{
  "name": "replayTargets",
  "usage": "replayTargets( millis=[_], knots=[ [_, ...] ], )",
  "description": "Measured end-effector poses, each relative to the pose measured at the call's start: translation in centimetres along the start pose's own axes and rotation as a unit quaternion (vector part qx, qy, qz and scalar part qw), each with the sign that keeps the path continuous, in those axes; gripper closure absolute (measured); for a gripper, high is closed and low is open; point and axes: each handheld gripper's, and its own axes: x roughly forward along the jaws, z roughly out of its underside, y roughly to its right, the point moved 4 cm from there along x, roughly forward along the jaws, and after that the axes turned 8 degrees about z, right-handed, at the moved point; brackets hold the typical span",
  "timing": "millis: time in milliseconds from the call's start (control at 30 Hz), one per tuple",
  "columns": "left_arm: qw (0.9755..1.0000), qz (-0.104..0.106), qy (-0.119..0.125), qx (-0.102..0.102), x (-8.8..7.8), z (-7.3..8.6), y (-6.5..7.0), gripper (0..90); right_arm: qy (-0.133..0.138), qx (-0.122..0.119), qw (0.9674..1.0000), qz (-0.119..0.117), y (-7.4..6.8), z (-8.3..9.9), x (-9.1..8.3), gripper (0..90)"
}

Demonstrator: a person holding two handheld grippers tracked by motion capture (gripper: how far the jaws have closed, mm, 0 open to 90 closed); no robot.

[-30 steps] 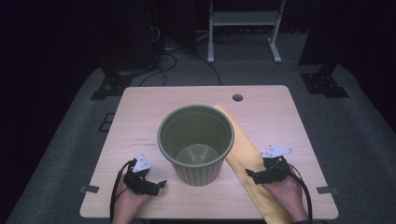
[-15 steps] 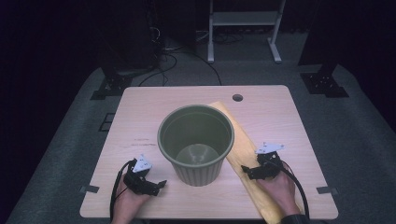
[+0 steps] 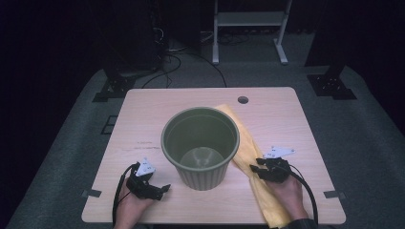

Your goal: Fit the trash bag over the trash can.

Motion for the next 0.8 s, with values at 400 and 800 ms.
replayTargets(
  millis=[400,800],
  knots=[
    [1.0000,0.001,0.000,0.000,0.0,0.0,0.0,0.0,-0.005,-0.019,0.9992,-0.035,-0.8,0.1,-0.6,90.0],
    [1.0000,0.001,0.000,0.000,0.0,0.0,0.0,0.0,0.024,-0.062,0.9951,-0.073,-2.0,-1.1,-3.4,90.0]
  ],
)
